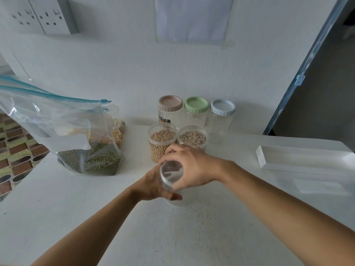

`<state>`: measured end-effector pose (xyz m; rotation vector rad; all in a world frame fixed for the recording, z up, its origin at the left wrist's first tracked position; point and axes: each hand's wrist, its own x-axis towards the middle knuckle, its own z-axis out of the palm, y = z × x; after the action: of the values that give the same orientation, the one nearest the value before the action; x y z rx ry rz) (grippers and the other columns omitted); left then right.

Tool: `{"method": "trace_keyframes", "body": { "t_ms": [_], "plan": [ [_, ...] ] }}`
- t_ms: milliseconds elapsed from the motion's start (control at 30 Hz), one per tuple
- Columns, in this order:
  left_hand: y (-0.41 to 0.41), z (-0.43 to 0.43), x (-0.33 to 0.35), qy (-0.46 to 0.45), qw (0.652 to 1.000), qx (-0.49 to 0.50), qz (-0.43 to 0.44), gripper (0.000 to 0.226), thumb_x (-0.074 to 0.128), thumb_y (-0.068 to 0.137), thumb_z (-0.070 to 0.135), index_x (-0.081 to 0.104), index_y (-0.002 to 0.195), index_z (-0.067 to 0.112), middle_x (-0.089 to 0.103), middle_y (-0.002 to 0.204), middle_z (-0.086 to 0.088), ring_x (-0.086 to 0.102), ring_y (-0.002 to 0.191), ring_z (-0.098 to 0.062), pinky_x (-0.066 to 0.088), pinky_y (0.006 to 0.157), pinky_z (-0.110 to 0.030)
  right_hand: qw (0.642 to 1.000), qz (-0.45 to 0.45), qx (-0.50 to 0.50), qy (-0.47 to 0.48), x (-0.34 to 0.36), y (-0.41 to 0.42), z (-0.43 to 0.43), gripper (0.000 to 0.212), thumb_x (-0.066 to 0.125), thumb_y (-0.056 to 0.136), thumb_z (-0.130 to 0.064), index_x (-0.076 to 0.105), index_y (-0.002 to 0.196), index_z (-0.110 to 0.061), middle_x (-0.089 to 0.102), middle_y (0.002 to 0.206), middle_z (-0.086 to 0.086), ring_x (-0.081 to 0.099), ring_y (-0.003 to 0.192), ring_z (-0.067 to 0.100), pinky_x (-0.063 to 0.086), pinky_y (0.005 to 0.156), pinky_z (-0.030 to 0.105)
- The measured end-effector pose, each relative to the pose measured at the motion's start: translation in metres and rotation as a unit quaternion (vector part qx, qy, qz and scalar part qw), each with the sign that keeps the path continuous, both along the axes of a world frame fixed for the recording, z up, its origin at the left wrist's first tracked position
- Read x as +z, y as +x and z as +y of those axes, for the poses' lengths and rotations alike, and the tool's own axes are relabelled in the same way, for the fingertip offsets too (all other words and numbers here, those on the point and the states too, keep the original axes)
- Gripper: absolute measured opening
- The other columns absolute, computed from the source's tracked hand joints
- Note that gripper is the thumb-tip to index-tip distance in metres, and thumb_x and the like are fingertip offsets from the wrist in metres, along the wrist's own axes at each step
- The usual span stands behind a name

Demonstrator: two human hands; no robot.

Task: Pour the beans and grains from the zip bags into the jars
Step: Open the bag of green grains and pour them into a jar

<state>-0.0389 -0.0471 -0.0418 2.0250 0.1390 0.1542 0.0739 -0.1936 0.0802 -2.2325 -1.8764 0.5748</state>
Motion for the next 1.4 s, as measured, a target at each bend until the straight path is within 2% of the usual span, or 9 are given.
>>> {"method": "trace_keyframes", "body": {
  "t_ms": [100,267,367,533,700,900,1067,1200,1400],
  "plan": [
    [0.0,0.0,0.002,0.009,1.0,-0.007,-0.004,0.097,0.096,0.067,0.028,0.04,0.145,0.021,0.056,0.138,0.004,0.054,0.131,-0.019,0.047,0.111,-0.044,0.993,0.121,-0.002,0.006,0.008,0.007,-0.004,0.058,0.08,0.082,-0.034,0.059,0.136,-0.032,0.044,0.146,-0.012,0.035,0.136,0.006,0.032,0.107,0.022],
    [0.001,0.001,0.002,0.007,0.999,-0.028,-0.016,0.083,0.088,0.073,-0.001,0.043,0.14,0.018,0.062,0.131,0.007,0.058,0.126,-0.018,0.053,0.103,-0.033,0.983,-0.142,-0.114,-0.033,-0.011,-0.007,-0.005,0.088,0.034,0.079,-0.093,0.035,0.147,-0.037,0.034,0.153,0.012,0.034,0.141,0.037,0.037,0.109,0.059],
    [0.003,0.001,0.0,0.006,1.0,-0.023,-0.012,0.082,0.089,0.071,-0.002,0.044,0.136,0.022,0.061,0.129,0.014,0.059,0.124,-0.011,0.051,0.1,-0.025,0.988,-0.138,-0.072,0.003,-0.013,-0.011,-0.003,0.078,0.062,0.079,-0.073,0.036,0.144,-0.036,0.042,0.142,0.006,0.041,0.132,0.032,0.042,0.104,0.051],
    [0.003,0.0,0.002,0.006,0.999,-0.025,-0.021,0.092,0.092,0.071,0.009,0.039,0.145,0.022,0.059,0.136,0.008,0.054,0.131,-0.018,0.048,0.11,-0.036,0.989,0.129,-0.055,-0.039,0.01,0.008,-0.007,0.089,0.089,0.07,-0.032,0.043,0.145,-0.045,0.041,0.145,-0.008,0.044,0.131,0.014,0.044,0.11,0.041],
    [0.001,0.0,0.005,0.011,0.999,-0.029,-0.027,0.086,0.089,0.073,0.009,0.04,0.144,0.013,0.059,0.134,-0.002,0.056,0.128,-0.028,0.052,0.105,-0.044,0.989,-0.069,-0.125,-0.045,0.0,-0.002,-0.005,0.094,0.057,0.074,-0.088,0.033,0.15,-0.039,0.033,0.149,0.006,0.029,0.142,0.032,0.041,0.108,0.056],
    [0.001,-0.003,0.005,0.03,0.999,-0.014,-0.006,0.086,0.093,0.068,0.026,0.044,0.139,0.02,0.063,0.13,0.008,0.059,0.125,-0.019,0.052,0.105,-0.04,0.981,-0.159,-0.105,0.035,-0.016,-0.02,-0.001,0.073,0.064,0.078,-0.07,0.044,0.14,-0.036,0.048,0.136,0.006,0.044,0.127,0.031,0.041,0.101,0.05],
    [0.004,-0.002,0.0,0.036,0.999,-0.022,0.003,0.092,0.092,0.072,0.008,0.039,0.146,0.021,0.058,0.137,0.008,0.054,0.132,-0.015,0.047,0.11,-0.033,0.996,0.043,-0.041,0.061,-0.005,0.007,-0.007,0.071,0.086,0.068,-0.043,0.055,0.132,-0.044,0.048,0.133,-0.013,0.044,0.125,0.013,0.042,0.105,0.04],
    [0.004,-0.001,-0.003,0.017,1.0,-0.022,0.012,0.092,0.092,0.07,0.008,0.04,0.145,0.021,0.058,0.138,0.008,0.052,0.135,-0.018,0.045,0.113,-0.037,0.941,0.278,-0.066,0.178,0.007,0.025,-0.02,0.062,0.078,0.071,-0.03,0.06,0.13,-0.037,0.055,0.132,-0.009,0.053,0.121,0.001,0.047,0.095,0.016],
    [0.004,-0.004,-0.008,-0.012,0.999,0.01,0.029,0.105,0.096,0.067,0.028,0.032,0.15,0.023,0.053,0.144,0.004,0.049,0.138,-0.013,0.041,0.118,-0.044,0.799,0.394,-0.295,0.345,-0.042,0.045,-0.042,0.058,0.039,0.082,-0.067,0.051,0.133,-0.041,0.074,0.112,0.006,0.075,0.093,0.026,0.054,0.084,0.046]
  ]
}}
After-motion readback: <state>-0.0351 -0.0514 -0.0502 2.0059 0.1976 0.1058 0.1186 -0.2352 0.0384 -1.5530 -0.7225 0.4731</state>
